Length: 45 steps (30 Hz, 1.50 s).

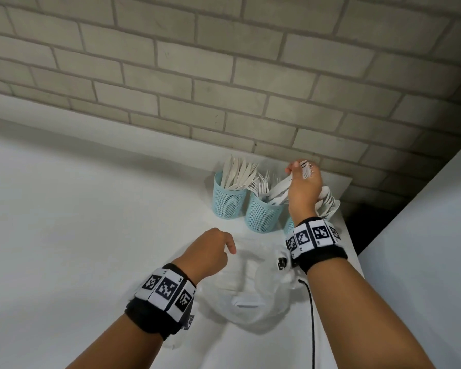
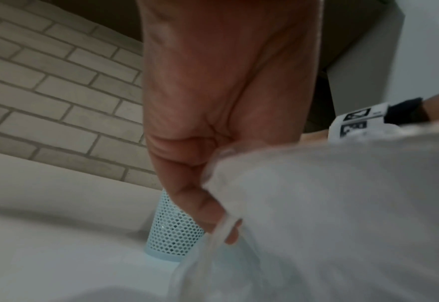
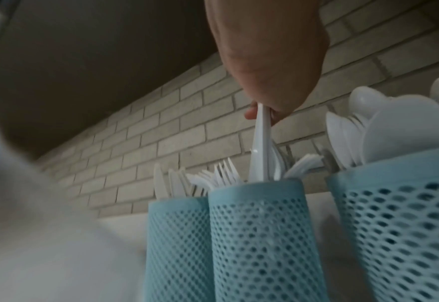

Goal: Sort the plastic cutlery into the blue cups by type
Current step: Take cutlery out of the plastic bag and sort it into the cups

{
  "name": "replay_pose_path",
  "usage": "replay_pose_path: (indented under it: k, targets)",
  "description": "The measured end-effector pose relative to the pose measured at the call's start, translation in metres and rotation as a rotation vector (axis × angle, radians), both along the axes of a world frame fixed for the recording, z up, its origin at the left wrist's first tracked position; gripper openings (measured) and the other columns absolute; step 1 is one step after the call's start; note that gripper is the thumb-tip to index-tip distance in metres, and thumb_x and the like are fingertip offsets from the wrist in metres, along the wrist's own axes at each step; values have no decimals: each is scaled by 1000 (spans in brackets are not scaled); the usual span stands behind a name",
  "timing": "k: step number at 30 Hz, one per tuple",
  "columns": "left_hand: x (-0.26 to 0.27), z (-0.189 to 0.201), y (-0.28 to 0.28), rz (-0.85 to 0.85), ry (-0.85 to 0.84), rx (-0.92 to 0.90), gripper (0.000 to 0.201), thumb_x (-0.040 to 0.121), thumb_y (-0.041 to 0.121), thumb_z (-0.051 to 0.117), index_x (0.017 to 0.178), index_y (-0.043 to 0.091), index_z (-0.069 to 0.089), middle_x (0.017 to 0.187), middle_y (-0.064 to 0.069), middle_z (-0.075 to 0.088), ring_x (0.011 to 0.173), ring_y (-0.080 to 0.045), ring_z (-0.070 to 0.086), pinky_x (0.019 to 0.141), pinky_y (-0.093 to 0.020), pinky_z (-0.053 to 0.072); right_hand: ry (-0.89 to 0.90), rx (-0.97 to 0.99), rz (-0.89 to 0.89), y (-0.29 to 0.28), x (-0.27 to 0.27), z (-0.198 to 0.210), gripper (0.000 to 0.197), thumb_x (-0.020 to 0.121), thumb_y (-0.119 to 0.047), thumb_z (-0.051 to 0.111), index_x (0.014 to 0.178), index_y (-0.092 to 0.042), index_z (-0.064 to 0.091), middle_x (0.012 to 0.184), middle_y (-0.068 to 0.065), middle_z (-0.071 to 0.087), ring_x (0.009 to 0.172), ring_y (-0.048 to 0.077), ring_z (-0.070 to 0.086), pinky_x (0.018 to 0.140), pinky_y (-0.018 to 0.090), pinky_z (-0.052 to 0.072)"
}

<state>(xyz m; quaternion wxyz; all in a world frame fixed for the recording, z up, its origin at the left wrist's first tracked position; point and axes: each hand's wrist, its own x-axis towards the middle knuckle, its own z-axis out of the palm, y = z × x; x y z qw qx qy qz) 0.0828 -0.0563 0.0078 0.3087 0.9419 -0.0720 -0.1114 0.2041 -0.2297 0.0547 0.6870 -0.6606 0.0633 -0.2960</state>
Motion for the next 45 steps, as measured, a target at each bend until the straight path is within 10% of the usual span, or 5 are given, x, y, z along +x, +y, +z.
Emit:
replay_pose_path:
  k: [17,25,30,41,45]
  targets:
    - [-5,7,10,-5,76,-8,44,88,2,47,126,24,54,132,-4,42,116,-18,49,91,-21,40,434,-1427,160,1,5,-11,43,100,-37,31,140,-25,40,157,4,19,144,28,7,113,49,12]
    - [-16,8,23,-17,84,2,58,83,6,60,133,29,45,129,-4,42,105,-17,50,81,-19,38,422,-740,673,23,-74,60,33,91,4,42,73,-12,65,76,1,67,57,3,59,60,22,49]
    - [-23,6,22,-39,85,-3,80,78,5,68,144,24,28,135,-7,39,116,-22,49,86,-22,42,814,-949,1206,45,-118,32,22,90,5,46,98,0,67,95,13,67,82,17,65,84,30,53]
    - [-40,0,23,-120,139,224,104,75,-8,62,149,31,0,140,-8,20,80,-22,52,54,-19,40,910,-1437,961,37,-131,-40,45,82,-15,67,125,-16,51,129,2,52,103,20,53,81,27,42]
    - [-41,-4,19,-142,200,276,112,72,1,71,148,32,-6,140,-10,17,93,-28,58,73,-29,51,914,-1490,923,37,-135,-48,54,78,-19,73,126,-18,47,131,7,46,98,21,51,77,29,40]
